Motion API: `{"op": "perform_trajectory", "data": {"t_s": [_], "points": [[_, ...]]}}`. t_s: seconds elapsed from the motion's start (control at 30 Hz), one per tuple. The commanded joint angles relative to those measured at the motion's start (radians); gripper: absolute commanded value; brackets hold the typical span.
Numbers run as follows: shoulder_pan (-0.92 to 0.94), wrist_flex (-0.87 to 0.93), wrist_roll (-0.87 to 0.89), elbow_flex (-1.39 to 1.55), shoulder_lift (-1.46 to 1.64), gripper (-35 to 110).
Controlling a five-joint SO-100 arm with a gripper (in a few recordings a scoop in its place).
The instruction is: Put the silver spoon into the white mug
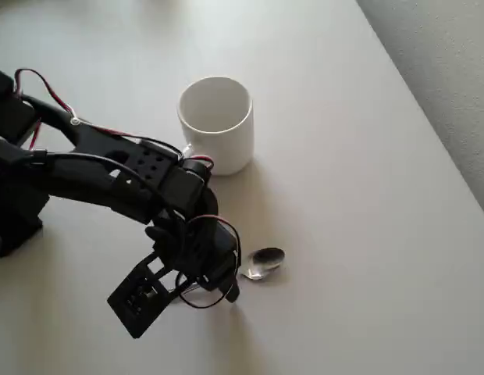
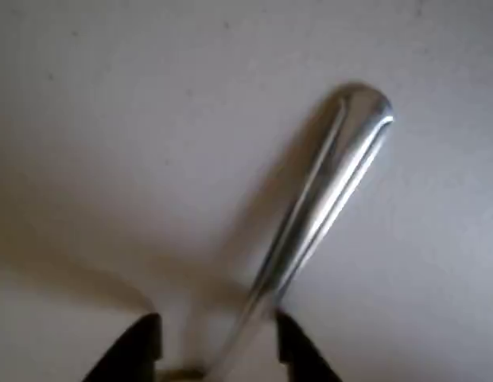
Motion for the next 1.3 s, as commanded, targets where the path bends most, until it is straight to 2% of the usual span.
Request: {"op": "perform_trajectory", "data": {"t_s": [0.0, 0.33, 0.9, 1.27], "points": [[-0.009, 0.015, -0.005, -0.060, 0.002, -1], [-0.017, 0.041, -0.032, -0.106, -0.008, -2], [0.014, 0.383, -0.100, -0.657, 0.011, -2], [-0.040, 0.482, -0.187, -0.655, 0.256, -2]]}}
